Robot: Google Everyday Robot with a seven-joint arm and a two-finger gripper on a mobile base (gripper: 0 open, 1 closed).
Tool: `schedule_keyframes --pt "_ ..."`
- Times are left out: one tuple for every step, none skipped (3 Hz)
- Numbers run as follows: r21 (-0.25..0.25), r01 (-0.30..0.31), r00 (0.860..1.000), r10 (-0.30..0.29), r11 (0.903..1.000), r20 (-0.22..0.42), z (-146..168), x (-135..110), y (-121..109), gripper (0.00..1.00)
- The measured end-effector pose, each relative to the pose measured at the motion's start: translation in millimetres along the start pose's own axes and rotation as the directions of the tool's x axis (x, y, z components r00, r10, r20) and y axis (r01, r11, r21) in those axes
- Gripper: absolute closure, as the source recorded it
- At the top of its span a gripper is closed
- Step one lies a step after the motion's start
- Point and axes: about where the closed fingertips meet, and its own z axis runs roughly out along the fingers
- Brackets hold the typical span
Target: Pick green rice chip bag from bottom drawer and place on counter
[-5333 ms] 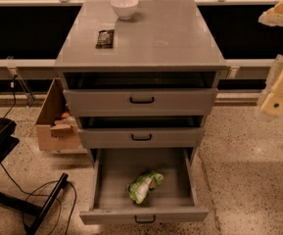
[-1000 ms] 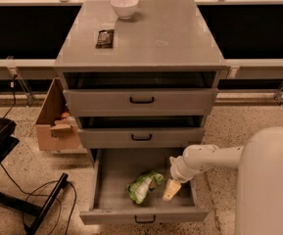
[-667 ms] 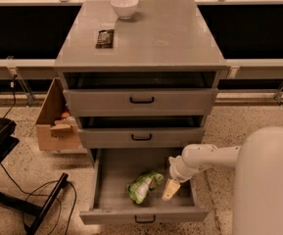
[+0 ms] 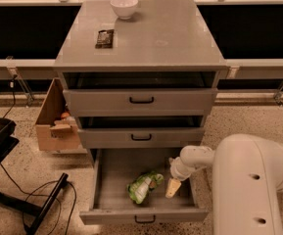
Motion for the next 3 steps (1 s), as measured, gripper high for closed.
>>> schedule_keyframes --pt "0.025 0.027 1.0 -0.027 0.9993 -0.016 39 20 -26 0.0" --pt "0.043 0.055 0.998 -0.055 0.9975 -0.012 69 23 -41 0.0" --pt "0.05 0.11 0.994 -0.111 0.9926 0.016 90 9 -40 0.0"
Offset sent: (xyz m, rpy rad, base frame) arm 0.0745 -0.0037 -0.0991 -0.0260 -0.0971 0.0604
